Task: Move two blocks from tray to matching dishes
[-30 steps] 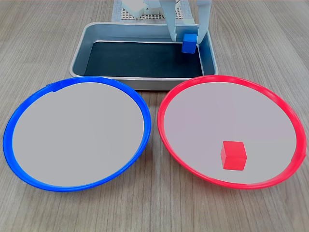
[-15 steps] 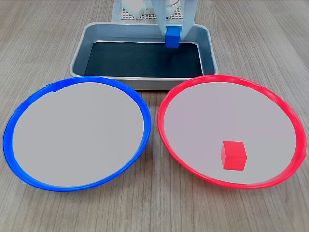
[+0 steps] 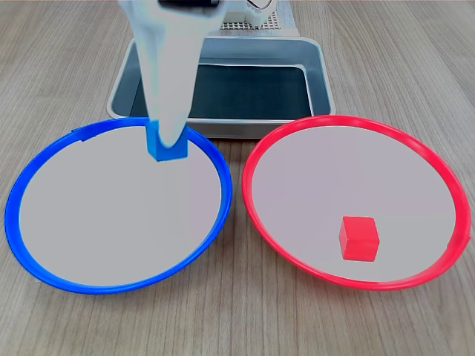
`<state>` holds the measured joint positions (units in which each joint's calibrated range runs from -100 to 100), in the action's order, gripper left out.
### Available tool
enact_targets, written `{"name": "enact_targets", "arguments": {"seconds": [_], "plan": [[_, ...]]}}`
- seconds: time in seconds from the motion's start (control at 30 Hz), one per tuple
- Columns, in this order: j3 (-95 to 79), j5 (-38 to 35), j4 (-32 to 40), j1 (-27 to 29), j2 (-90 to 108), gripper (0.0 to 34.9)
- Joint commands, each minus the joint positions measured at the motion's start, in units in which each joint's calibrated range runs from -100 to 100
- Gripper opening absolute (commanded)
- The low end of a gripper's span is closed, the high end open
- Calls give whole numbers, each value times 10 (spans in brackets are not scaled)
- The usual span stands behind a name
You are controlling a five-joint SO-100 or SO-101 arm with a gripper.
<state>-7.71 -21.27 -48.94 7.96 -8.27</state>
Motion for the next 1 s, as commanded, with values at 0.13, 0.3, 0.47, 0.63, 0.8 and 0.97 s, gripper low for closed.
{"name": "enact_targets", "arguments": {"seconds": [0.13,0.3,0.47,0.63,0.8,0.97], "plan": [[-114,-40,176,26,11,235],[-237,4,260,14,167,3],[-521,177,357,-26,499,1],[-785,232,218,-74,881,1],[-895,233,140,-58,1020,1],[-923,232,67,-44,1072,1]]}}
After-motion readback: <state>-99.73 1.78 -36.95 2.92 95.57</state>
